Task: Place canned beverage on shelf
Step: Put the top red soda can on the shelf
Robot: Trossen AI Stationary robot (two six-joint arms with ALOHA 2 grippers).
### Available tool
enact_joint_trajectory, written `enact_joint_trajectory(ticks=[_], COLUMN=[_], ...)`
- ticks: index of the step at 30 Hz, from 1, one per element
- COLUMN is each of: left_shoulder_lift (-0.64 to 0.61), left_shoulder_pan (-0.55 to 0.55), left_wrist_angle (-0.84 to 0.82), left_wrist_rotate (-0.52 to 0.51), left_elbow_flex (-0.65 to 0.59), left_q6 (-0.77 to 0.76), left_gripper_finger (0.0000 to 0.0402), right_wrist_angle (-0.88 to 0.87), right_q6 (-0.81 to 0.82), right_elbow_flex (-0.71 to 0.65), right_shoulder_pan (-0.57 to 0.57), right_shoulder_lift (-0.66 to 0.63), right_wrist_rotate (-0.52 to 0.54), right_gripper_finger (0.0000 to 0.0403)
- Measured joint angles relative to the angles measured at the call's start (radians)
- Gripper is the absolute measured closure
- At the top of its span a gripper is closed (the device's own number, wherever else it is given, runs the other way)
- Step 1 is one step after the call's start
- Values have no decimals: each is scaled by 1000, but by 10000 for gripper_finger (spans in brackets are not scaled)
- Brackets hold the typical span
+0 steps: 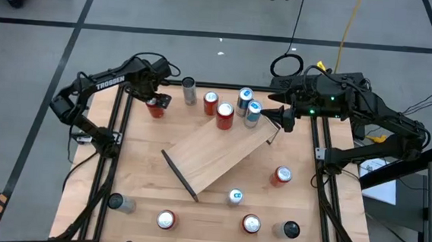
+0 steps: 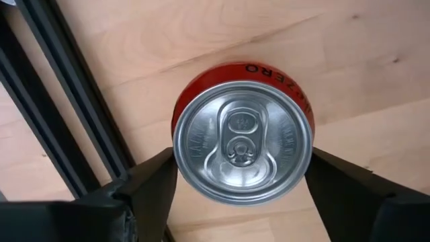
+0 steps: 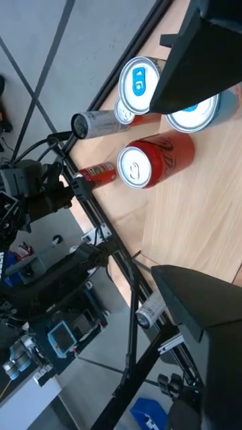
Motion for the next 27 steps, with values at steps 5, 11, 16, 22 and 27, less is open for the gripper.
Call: enact_joint_trajectory(ticks=[5,11,16,22,27], left_shoulder_lift=[0,-1,-1,-2,-2], left_shoulder_pan=[0,0,0,0,0], left_wrist_angle=[-2,-17,-35,-46,-24], left_wrist_rotate=[0,15,30,40,40], left_elbow_flex=[1,2,2,2,2], left_q6=[15,15,-10,-16,-23], left_gripper_finger=[122,139,144,145,145], right_wrist_angle=[0,0,0,-1,-1], right_q6=[-30,-36,-58,-84,-85], right_elbow_flex=[0,0,0,0,0], right_shoulder_pan=[0,0,0,0,0], right_shoulder_lift=[0,0,0,0,0], right_wrist_rotate=[0,-1,-2,-2,-2], right_gripper_finger=[39,39,39,39,39])
